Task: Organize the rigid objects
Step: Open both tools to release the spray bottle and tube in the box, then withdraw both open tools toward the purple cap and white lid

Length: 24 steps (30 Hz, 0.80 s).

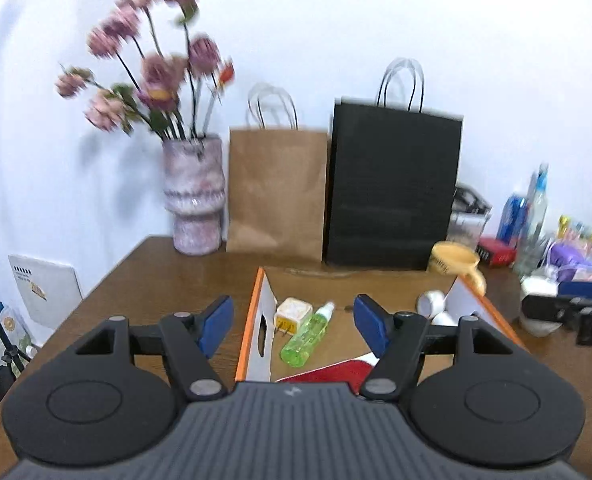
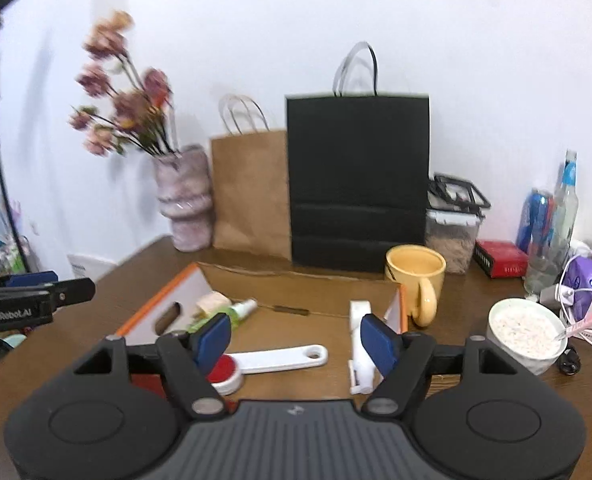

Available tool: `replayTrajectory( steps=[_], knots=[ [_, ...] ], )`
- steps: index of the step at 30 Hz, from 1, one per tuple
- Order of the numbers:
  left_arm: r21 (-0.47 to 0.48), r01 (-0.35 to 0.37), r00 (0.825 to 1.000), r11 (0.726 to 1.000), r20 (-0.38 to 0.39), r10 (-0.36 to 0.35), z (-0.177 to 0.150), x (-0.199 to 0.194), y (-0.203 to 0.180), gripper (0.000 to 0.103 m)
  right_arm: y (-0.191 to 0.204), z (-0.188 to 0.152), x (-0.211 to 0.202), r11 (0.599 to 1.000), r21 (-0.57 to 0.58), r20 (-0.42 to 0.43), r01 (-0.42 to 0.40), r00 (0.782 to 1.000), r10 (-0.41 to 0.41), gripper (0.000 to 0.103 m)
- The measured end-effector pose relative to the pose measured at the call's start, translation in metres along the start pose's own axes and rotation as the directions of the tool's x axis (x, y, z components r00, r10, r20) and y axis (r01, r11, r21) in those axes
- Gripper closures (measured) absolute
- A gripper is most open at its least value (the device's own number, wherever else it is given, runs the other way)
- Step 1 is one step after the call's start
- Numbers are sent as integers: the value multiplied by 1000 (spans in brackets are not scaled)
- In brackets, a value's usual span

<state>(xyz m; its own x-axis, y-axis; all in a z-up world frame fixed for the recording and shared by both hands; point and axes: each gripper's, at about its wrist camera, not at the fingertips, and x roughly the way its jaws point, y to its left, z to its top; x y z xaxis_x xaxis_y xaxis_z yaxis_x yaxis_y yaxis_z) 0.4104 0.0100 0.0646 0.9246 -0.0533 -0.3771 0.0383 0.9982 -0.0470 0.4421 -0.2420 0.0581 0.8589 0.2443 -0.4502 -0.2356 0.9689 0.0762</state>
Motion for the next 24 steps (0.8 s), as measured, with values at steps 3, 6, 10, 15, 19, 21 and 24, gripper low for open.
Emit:
replayTrajectory(
  steps=[3, 6, 10, 15, 19, 21, 24],
  knots=[
    [-13, -21, 996, 1000, 92, 22, -12, -37, -1, 32, 11, -19, -26, 1000, -11, 77, 7, 997, -6, 30],
    [-23, -28, 987, 999, 156, 32, -29, -74, -1, 31, 21, -40, -52, 1000, -24, 129, 8, 992, -5, 29],
    [-12, -24, 979, 1000, 200, 26, -52, -118, -4, 26, 34, -68, -88, 999, -28, 165, 16, 986, -11, 29],
    [4, -13, 975, 1000, 221, 12, -85, -170, -7, 23, 52, -99, -132, 999, -45, 172, 14, 985, -6, 25],
    [-14, -8, 975, 1000, 221, 11, -115, -206, -4, 18, 75, -132, -169, 995, -100, 143, -9, 989, 23, 23],
    [-11, -22, 975, 1000, 219, 23, -132, -224, -2, 14, 85, -150, -188, 993, -115, 136, -16, 990, 32, 23],
    [-27, -34, 979, 999, 198, 38, -158, -249, 1, 9, 93, -178, -216, 996, -88, 135, -18, 990, 29, 21]
  ],
)
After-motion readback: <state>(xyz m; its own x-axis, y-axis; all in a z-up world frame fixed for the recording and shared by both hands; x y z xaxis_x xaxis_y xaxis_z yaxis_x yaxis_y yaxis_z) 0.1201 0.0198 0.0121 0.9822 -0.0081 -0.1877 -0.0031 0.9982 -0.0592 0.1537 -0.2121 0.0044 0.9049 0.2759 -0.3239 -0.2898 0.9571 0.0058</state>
